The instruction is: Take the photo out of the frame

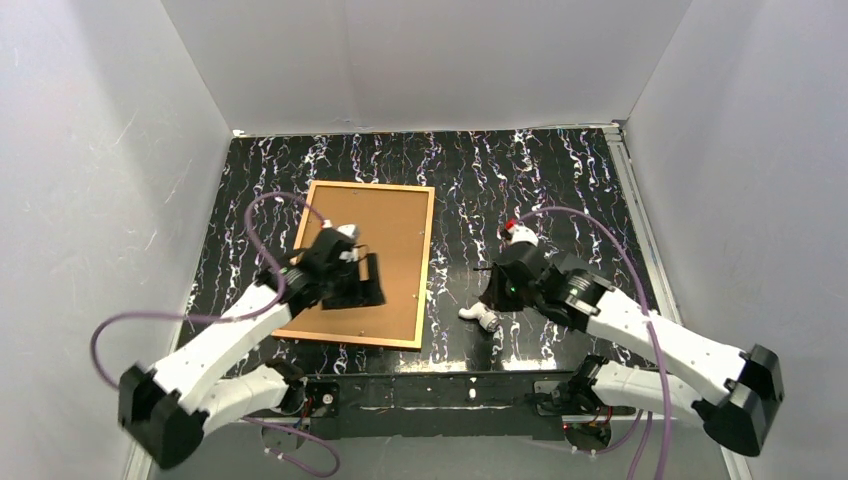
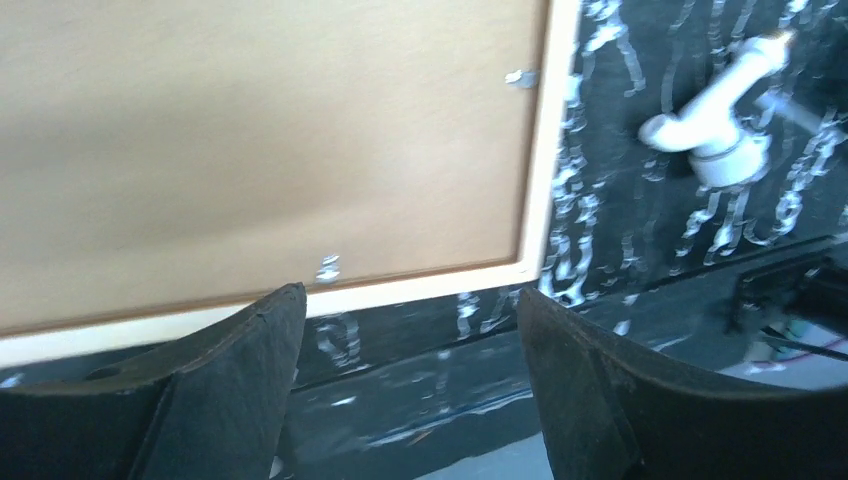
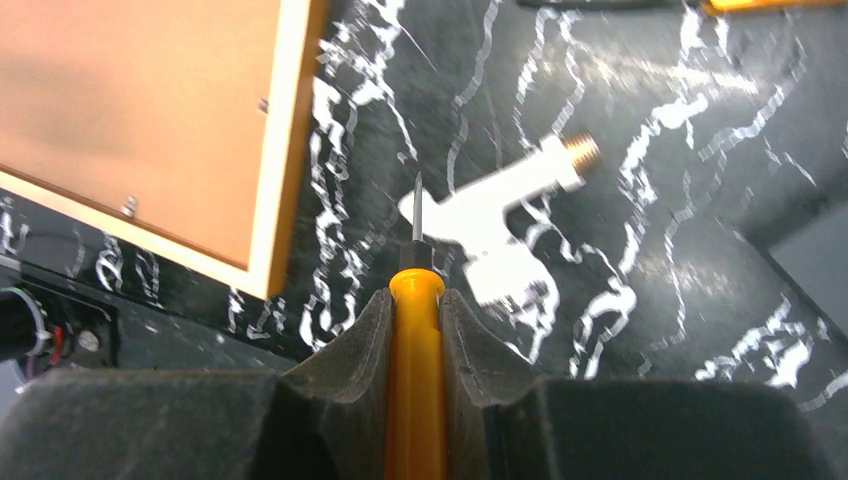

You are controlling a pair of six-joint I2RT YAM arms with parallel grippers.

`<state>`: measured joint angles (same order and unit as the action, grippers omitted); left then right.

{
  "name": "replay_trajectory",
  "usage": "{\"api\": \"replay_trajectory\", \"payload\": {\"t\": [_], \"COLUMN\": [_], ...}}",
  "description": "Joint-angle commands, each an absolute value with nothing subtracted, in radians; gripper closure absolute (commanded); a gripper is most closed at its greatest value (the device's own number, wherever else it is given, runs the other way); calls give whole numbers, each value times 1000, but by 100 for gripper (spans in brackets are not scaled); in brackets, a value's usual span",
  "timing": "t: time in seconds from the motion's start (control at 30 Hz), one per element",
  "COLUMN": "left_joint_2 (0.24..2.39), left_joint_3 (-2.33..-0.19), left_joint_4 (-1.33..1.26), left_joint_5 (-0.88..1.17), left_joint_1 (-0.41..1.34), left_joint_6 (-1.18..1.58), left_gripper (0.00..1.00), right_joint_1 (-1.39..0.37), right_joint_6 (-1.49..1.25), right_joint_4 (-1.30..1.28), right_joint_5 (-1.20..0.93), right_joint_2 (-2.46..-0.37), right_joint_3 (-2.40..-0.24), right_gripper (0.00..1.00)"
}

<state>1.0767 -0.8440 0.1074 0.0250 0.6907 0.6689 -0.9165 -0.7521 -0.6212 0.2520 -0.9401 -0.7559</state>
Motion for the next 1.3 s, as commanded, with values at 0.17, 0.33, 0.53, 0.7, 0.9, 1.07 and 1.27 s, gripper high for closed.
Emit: {"api": "replay_trajectory", "payload": {"t": [0.17, 0.33, 0.53, 0.7, 0.9, 1.07, 1.27], "left_joint_2": [779, 744, 780, 777, 770, 810, 854], "left_joint_3": [-645, -578, -533, -516, -482, -498, -481], "left_joint_4": [464, 437, 372, 371, 319, 267, 228], "left_joint_5": [41, 15, 16, -25, -39, -42, -37], "left_joint_1": [551, 549, 549, 549, 549, 549, 549], "left_joint_6": [434, 504, 592, 645, 669, 667, 675], "left_gripper": [24, 29, 34, 41, 57, 60, 64], "right_joint_1": [-913, -913, -911, -911, -911, -904, -900], "right_joint_6": [-724, -730, -707, -687, -668, -667, -674], "right_joint_4": [-449, -443, -444, -463, -468, -463, -466], "right_joint_5": [263, 343, 385, 406, 440, 466, 494], "right_joint_2": [-1310, -1488, -1668, -1770, -1811, -1836, -1867], "right_joint_3": [-1073, -1227, -1383, -1460, -1471, -1461, -1460], "right_gripper": [99, 99, 99, 99, 99, 99, 99]}}
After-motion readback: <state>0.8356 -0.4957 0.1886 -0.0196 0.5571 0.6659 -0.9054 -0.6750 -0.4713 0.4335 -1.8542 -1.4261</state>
